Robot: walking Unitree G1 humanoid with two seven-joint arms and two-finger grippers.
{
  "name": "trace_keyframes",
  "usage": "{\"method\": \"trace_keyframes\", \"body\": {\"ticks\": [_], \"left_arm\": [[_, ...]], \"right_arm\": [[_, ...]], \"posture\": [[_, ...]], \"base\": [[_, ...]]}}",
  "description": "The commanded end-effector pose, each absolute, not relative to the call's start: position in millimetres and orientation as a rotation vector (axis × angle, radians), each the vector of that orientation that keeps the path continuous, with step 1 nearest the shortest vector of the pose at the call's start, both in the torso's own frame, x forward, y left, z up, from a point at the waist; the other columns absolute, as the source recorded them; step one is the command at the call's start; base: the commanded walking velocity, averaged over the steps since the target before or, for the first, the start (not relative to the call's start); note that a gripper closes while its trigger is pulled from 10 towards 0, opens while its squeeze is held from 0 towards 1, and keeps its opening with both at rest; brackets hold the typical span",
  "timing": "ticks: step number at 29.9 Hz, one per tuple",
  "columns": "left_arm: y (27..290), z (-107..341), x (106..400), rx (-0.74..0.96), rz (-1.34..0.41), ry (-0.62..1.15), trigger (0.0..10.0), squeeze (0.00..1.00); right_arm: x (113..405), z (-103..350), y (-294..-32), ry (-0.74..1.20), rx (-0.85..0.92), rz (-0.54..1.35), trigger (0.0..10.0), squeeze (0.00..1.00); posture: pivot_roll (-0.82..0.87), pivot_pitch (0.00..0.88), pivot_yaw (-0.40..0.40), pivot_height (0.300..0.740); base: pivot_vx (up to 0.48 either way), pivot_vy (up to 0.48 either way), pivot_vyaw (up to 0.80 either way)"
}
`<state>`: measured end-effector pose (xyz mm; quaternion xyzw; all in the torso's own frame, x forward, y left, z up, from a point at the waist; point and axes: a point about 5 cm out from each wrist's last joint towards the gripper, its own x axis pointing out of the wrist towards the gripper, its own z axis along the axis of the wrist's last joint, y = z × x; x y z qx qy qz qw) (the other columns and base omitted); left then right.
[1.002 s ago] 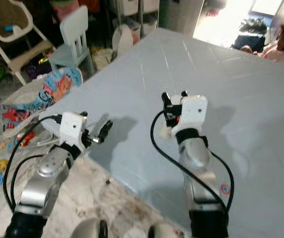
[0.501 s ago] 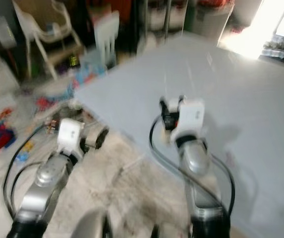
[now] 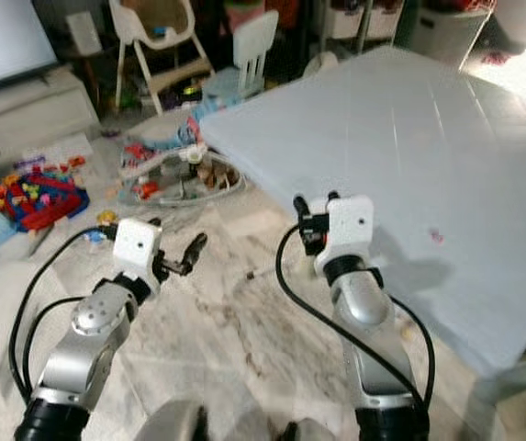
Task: Restocking fridge
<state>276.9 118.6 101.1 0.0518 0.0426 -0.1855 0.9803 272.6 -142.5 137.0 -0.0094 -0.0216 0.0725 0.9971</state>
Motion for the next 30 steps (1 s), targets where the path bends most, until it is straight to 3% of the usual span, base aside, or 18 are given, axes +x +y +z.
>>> {"method": "trace_keyframes", "body": {"ticks": [1, 9, 27, 30], "left_arm": [[122, 102, 277, 0.111, -0.367, 0.082, 10.0, 0.00], [121, 99, 276, 0.118, -0.371, 0.082, 10.0, 0.00], [135, 103, 287, 0.154, -0.257, 0.056, 10.0, 0.00], [148, 97, 287, 0.148, -0.211, 0.085, 10.0, 0.00]], "right_arm": [[275, 151, -136, -0.105, -0.019, 0.174, 10.0, 0.00], [275, 150, -132, -0.103, -0.024, 0.200, 10.0, 0.00], [284, 152, -129, -0.120, -0.029, 0.221, 10.0, 0.00], [283, 150, -127, -0.120, -0.040, 0.238, 10.0, 0.00]], "posture": [[0.04, 0.000, -0.007, 0.740], [0.04, 0.000, -0.010, 0.740], [0.06, 0.000, -0.014, 0.740], [0.05, 0.000, -0.011, 0.740]], "base": [[-0.307, 0.000, 0.80], [-0.295, 0.000, 0.80], [0.000, 0.000, 0.80], [0.000, 0.000, 0.80]]}}
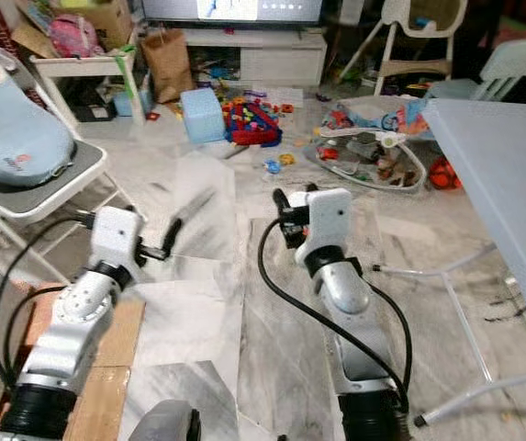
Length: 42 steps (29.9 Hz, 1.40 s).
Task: Restocking fridge
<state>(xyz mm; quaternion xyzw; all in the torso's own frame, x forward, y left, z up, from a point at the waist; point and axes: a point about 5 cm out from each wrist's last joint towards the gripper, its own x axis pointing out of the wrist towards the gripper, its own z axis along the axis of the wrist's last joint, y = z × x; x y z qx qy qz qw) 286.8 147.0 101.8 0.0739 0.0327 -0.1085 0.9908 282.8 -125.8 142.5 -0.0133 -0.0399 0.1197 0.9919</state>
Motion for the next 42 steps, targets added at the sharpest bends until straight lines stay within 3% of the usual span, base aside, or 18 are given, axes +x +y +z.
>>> {"method": "trace_keyframes", "body": {"ticks": [1, 6, 8, 14, 21, 29, 42], "left_arm": [[150, 96, 287, 0.146, -0.194, 0.090, 10.0, 0.00], [163, 94, 293, 0.150, -0.082, 0.095, 10.0, 0.00], [184, 93, 299, 0.167, 0.097, 0.119, 10.0, 0.00], [204, 90, 295, 0.156, 0.188, 0.131, 10.0, 0.00], [198, 88, 301, 0.133, 0.189, 0.136, 10.0, 0.00], [186, 88, 307, 0.098, 0.157, 0.134, 10.0, 0.00], [182, 89, 308, 0.104, 0.149, 0.116, 10.0, 0.00]], "right_arm": [[283, 149, -126, -0.119, -0.044, 0.241, 10.0, 0.00], [281, 145, -126, -0.108, -0.041, 0.247, 10.0, 0.00], [283, 144, -123, -0.101, -0.042, 0.276, 10.0, 0.00], [282, 138, -123, -0.080, -0.047, 0.271, 10.0, 0.00], [294, 147, -121, -0.116, -0.096, 0.307, 10.0, 0.00], [293, 144, -133, -0.101, -0.110, 0.278, 10.0, 0.00], [269, 129, -130, -0.056, -0.095, 0.295, 10.0, 0.00]], "posture": [[0.05, 0.000, -0.010, 0.740], [0.06, 0.000, -0.017, 0.740], [0.07, 0.000, -0.013, 0.740], [0.09, 0.000, -0.026, 0.740], [0.07, 0.000, -0.025, 0.740], [0.04, 0.000, -0.025, 0.740], [0.04, 0.000, -0.030, 0.740]], "base": [[0.000, 0.000, 0.80], [0.000, 0.000, 0.80], [0.000, 0.000, 0.80], [0.000, 0.000, 0.80], [0.000, 0.127, 0.80], [0.000, 0.480, 0.80], [0.000, 0.349, 0.06]]}}
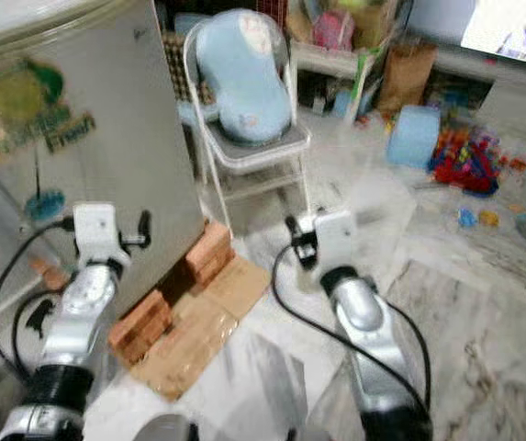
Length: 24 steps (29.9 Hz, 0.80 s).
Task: Restocking fridge
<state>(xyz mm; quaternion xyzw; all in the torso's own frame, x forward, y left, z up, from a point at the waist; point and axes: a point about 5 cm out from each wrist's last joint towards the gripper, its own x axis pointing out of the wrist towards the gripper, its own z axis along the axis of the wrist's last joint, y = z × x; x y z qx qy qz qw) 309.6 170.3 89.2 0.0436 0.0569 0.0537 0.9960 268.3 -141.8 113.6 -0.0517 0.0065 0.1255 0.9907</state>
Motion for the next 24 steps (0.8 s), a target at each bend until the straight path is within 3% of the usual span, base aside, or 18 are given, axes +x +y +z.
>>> {"method": "trace_keyframes", "body": {"ticks": [1, 4, 16, 20, 24], "left_arm": [[182.2, 88.6, 307.4, 0.105, 0.151, 0.120, 10.0, 0.00], [182.7, 87.8, 307.4, 0.119, 0.152, 0.115, 10.0, 0.00], [178.4, 90.5, 309.0, 0.129, 0.131, 0.094, 10.0, 0.00], [178.8, 89.3, 308.9, 0.135, 0.131, 0.104, 10.0, 0.00], [174.2, 94.0, 310.0, 0.123, 0.107, 0.072, 10.0, 0.00]], "right_arm": [[268.0, 128.5, -129.9, -0.055, -0.097, 0.297, 10.0, 0.00], [266.6, 127.3, -131.3, -0.050, -0.091, 0.285, 10.0, 0.00], [265.6, 129.1, -132.1, -0.052, -0.092, 0.281, 10.0, 0.00], [265.6, 129.4, -132.3, -0.052, -0.093, 0.282, 10.0, 0.00], [266.0, 130.6, -132.6, -0.052, -0.101, 0.285, 10.0, 0.00]], "posture": [[0.04, 0.000, -0.030, 0.740], [0.04, 0.000, -0.030, 0.740], [0.04, 0.000, -0.025, 0.740], [0.04, 0.000, -0.025, 0.740], [0.03, 0.000, -0.025, 0.740]], "base": [[0.000, 0.255, 0.80], [0.000, 0.434, 0.80], [0.000, 0.000, 0.69], [0.000, 0.000, 0.52], [0.361, 0.000, 0.00]]}}
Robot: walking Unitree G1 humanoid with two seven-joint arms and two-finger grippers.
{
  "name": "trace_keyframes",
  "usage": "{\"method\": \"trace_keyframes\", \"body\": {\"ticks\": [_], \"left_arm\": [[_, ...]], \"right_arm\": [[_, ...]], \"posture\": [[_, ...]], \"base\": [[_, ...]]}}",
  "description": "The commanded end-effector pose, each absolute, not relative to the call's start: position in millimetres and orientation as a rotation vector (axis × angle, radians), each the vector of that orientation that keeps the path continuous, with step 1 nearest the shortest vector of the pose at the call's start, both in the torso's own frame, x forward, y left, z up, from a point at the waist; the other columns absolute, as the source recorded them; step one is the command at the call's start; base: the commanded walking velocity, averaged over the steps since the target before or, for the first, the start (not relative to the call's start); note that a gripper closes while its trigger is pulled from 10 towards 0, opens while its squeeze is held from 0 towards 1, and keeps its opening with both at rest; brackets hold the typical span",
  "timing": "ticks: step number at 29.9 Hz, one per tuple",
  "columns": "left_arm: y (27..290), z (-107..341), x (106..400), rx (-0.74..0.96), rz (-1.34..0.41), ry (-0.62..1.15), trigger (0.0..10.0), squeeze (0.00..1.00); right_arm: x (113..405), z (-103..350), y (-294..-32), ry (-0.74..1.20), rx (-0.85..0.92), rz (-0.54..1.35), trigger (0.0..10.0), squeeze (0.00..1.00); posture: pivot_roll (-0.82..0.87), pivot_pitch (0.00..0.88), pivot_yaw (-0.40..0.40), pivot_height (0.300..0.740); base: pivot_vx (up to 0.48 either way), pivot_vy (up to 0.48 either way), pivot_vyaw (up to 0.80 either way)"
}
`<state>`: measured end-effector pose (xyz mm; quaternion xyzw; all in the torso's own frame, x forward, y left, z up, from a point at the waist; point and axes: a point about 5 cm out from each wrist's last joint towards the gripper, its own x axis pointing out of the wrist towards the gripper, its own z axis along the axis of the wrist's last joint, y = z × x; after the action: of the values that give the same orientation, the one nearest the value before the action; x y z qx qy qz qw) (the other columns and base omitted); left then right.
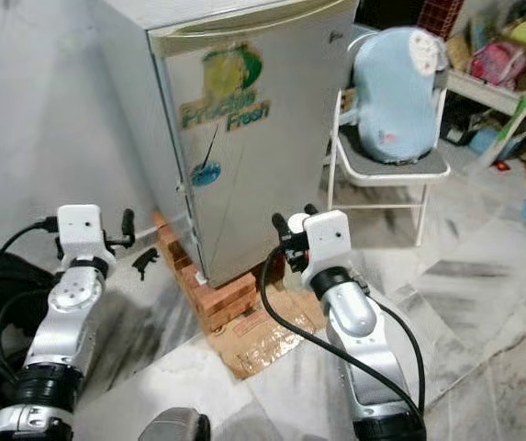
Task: Restocking fridge
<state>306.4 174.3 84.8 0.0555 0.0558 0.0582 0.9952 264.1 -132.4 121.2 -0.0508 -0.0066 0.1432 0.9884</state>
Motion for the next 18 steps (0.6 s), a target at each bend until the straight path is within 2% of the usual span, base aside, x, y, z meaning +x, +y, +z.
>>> {"method": "trace_keyframes", "body": {"ticks": [1, 15, 18], "left_arm": [[173.6, 94.1, 310.2, 0.121, 0.107, 0.072, 10.0, 0.00], [173.3, 94.9, 311.2, 0.100, 0.112, 0.066, 10.0, 0.00], [173.1, 95.0, 311.4, 0.094, 0.116, 0.066, 10.0, 0.00]], "right_arm": [[266.3, 130.8, -132.6, -0.052, -0.101, 0.286, 10.0, 0.00], [268.1, 129.8, -134.1, -0.048, -0.110, 0.293, 10.0, 0.00], [267.3, 131.8, -131.9, -0.063, -0.121, 0.316, 10.0, 0.00]], "posture": [[0.03, 0.000, -0.025, 0.740], [0.03, 0.000, -0.027, 0.740], [0.04, 0.000, -0.029, 0.740]], "base": [[0.375, 0.000, 0.00], [0.396, 0.000, 0.00], [0.428, 0.000, 0.46]]}}
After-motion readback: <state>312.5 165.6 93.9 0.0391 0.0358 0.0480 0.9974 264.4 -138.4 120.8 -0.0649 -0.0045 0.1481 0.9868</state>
